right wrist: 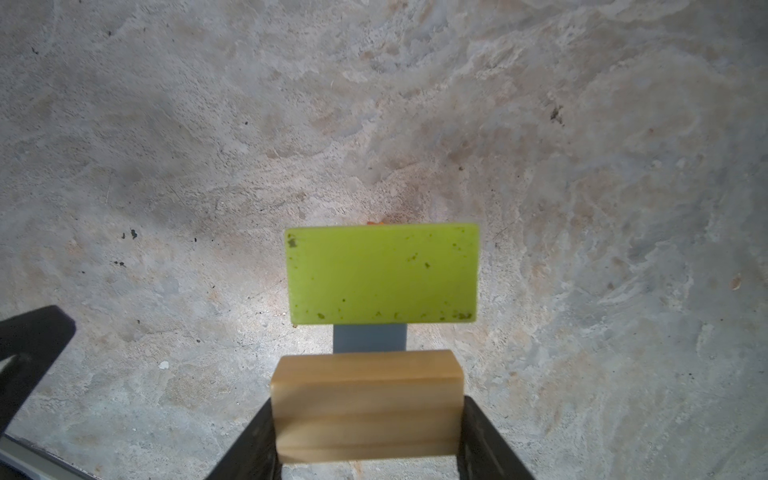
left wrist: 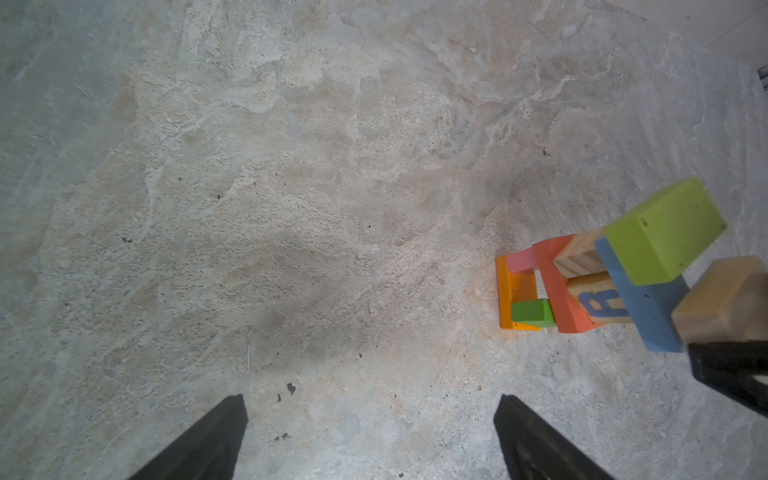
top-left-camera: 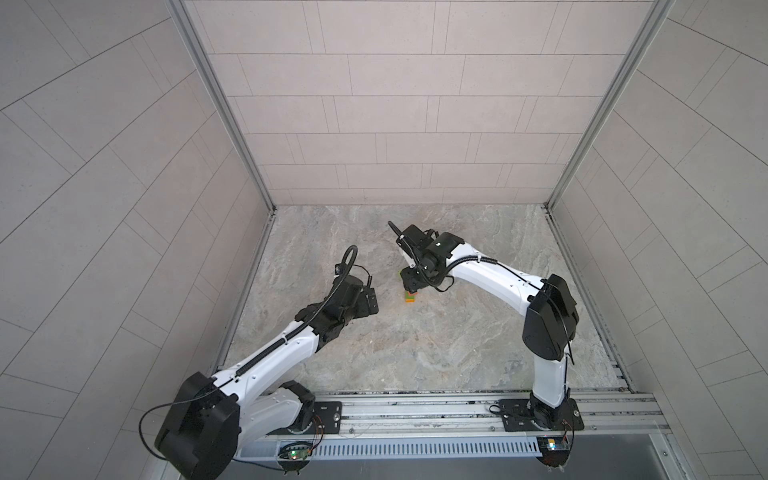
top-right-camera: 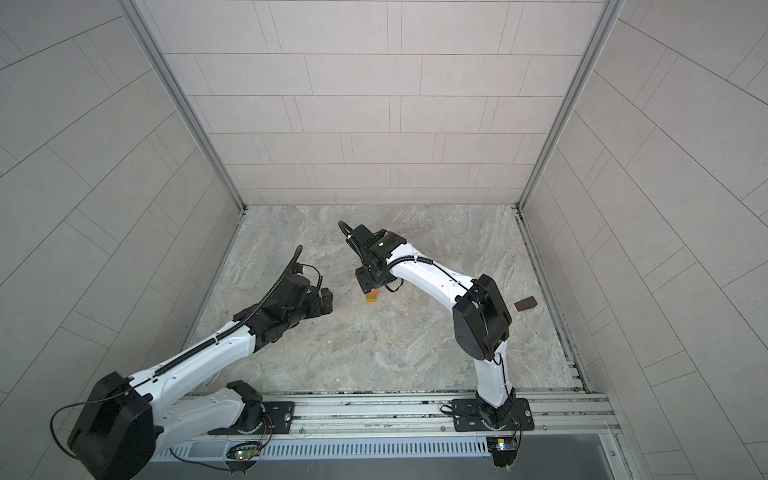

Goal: Build the wood block tower
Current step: 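Carry the plain wood block above the lime green block with the right gripper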

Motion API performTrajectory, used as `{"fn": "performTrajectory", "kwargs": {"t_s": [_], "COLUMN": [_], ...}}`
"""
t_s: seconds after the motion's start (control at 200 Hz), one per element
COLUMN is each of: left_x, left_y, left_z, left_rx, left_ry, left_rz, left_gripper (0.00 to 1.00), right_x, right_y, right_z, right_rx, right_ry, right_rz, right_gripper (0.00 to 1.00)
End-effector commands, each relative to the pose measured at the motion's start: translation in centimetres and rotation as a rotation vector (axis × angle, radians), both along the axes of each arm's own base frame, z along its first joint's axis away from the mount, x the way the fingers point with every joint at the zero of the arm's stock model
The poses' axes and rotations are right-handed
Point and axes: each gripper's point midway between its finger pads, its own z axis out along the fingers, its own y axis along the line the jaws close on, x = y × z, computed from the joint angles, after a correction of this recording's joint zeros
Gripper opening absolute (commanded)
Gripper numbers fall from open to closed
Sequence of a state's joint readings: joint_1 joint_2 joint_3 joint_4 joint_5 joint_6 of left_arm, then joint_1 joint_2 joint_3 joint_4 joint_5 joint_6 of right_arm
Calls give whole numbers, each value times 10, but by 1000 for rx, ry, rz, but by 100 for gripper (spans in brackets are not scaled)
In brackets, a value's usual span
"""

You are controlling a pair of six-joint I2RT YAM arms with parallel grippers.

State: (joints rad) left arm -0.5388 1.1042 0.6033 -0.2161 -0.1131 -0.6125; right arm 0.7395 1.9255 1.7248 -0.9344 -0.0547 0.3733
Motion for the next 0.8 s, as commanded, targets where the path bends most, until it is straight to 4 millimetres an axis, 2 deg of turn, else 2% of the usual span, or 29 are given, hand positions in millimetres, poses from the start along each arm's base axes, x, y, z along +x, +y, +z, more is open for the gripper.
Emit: {"fn": "performTrajectory", "kwargs": {"t_s": [0.0,0.676,0.796], "left_x": [-1,-1,0], "left_y": [3,3,3], "left_z": [0,-2,-2], "left_rx": [-2,-3,-2], "left_ry": [-10,-6,-6], "left_rz": [4,5,4], "left_gripper": [100,100,100], "right_x": [2,5,4], "right_y": [0,-1,0], "right_z": [0,-4,-4], "right_rx": [-25,-37,-37], "right_ry": [-7,-8,-8], "right_rz": [4,2,6], "right_gripper": [48,49,53]}}
